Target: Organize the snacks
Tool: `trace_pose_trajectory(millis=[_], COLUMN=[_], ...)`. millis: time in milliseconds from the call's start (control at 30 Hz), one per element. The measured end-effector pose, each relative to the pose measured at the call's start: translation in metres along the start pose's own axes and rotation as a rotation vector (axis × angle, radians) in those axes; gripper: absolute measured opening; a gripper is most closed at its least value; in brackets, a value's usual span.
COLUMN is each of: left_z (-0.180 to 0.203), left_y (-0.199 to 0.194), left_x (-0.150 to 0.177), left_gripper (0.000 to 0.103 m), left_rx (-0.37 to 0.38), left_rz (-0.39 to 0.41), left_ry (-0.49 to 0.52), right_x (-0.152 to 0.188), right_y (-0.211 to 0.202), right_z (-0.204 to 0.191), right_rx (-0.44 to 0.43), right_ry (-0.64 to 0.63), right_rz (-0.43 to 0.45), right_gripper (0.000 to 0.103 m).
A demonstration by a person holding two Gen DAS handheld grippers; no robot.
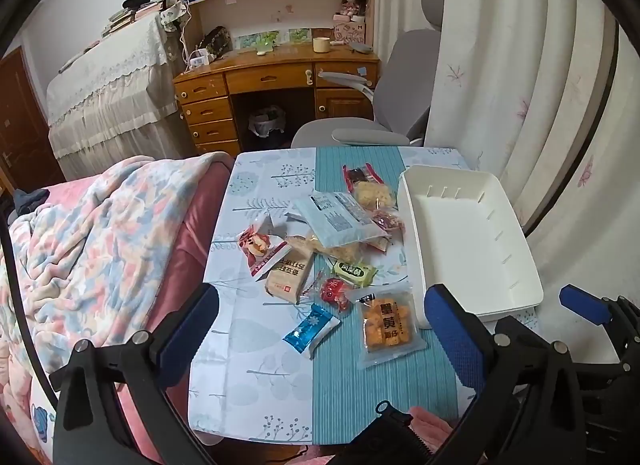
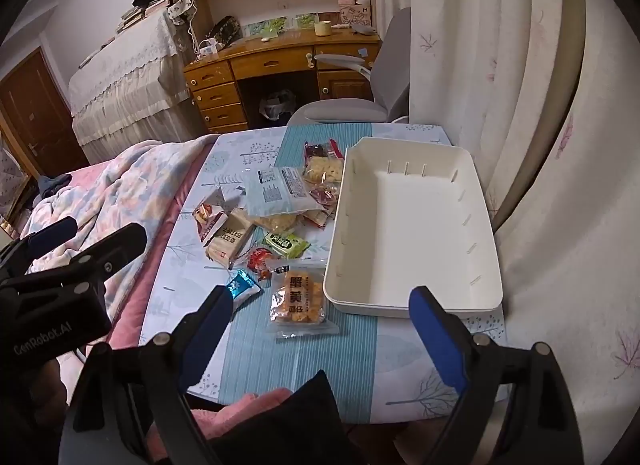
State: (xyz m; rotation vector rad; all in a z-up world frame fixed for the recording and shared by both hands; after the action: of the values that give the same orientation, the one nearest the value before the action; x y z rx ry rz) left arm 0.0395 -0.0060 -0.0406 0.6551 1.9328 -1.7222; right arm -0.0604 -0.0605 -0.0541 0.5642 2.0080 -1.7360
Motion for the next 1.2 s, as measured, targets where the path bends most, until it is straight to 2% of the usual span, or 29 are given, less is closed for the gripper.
trace_pose_trajectory(millis=[467, 800, 1200], left_z=[0.016, 0.03, 0.035], left_y=[-0.005, -0.009, -0.012], left_x=[0.002, 0.01, 0.01], left_gripper=[0.102, 0.102, 0.102], left_rx=[-0.036, -0.065, -0.052], left_rz=[-0.005, -0.004, -0.017], left_ry=[-0.004, -0.054, -0.126], right_x=[-0.002, -0.006, -0.011], right_y=[0.004, 0.003, 0.006], right_z=[0.014, 0.028, 0.041], right_rx=[-0.038, -0.056, -0.092], right_ry=[-0.026, -0.085, -0.107], right_rz=[-0.01, -0.021, -0.036], right_gripper=[0.09, 0.09, 0.09])
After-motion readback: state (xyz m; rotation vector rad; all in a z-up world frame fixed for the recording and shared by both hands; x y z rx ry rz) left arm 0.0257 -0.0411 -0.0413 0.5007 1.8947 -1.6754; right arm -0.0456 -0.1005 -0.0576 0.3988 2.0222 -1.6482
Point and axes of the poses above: each gripper's, at about its wrist camera, not at the fingertips, and y roughly the way its jaws point, z to its right, x to its underside, the point moved 5 cm from there along y, roughly the way its jaws point, and after that the axes turned 7 degrees about -x, right-handed, at the moved point
